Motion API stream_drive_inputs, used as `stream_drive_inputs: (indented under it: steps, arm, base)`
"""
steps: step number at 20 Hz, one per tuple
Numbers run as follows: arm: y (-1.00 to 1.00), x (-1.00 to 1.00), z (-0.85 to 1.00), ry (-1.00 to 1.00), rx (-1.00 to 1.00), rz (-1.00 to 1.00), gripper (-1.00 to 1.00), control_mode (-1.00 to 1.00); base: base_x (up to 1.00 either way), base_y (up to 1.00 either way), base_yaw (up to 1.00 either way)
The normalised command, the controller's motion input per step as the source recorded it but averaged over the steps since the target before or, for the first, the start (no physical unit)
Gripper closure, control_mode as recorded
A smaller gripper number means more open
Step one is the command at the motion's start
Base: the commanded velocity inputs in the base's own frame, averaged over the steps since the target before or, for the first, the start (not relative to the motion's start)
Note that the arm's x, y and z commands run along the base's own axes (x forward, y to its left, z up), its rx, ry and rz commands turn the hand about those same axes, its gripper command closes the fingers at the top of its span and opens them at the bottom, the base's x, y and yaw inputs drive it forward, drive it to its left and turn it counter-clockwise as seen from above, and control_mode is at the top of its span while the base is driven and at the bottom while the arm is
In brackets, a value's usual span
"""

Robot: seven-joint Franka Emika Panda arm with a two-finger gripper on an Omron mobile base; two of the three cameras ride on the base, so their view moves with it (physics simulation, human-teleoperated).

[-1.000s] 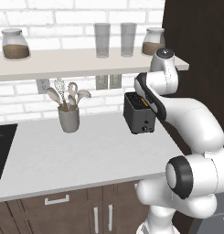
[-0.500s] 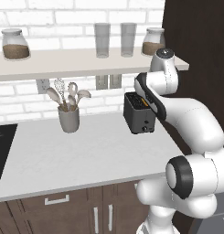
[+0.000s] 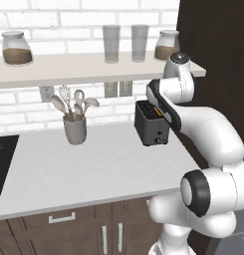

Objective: Start the toaster. Once the lever pops up, take the bread to the plate on the dining counter.

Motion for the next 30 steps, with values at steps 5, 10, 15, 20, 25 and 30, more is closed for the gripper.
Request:
stream_drive_inputs:
  steps: [5, 10, 15, 20, 25, 30]
  arm:
    - [0.00, 0.00, 0.00, 0.00, 0.00, 0.00, -1.00, -1.00]
    - [0.00, 0.00, 0.00, 0.00, 0.00, 0.00, -1.00, -1.00]
    - [0.00, 0.00, 0.00, 0.00, 0.00, 0.00, -1.00, -1.00]
    - [0.00, 0.00, 0.00, 0.00, 0.00, 0.00, -1.00, -1.00]
    - [0.00, 0.00, 0.00, 0.00, 0.00, 0.00, -1.00, -1.00]
    - [0.00, 0.00, 0.00, 0.00, 0.00, 0.00, -1.00, -1.00]
  base:
    - [0.00, 0.00, 0.00]
    - [0.00, 0.00, 0.00]
    - [0.00, 0.00, 0.00]
    - [0.00, 0.00, 0.00]
    - [0.00, 0.00, 0.00]
    - [0.00, 0.00, 0.00]
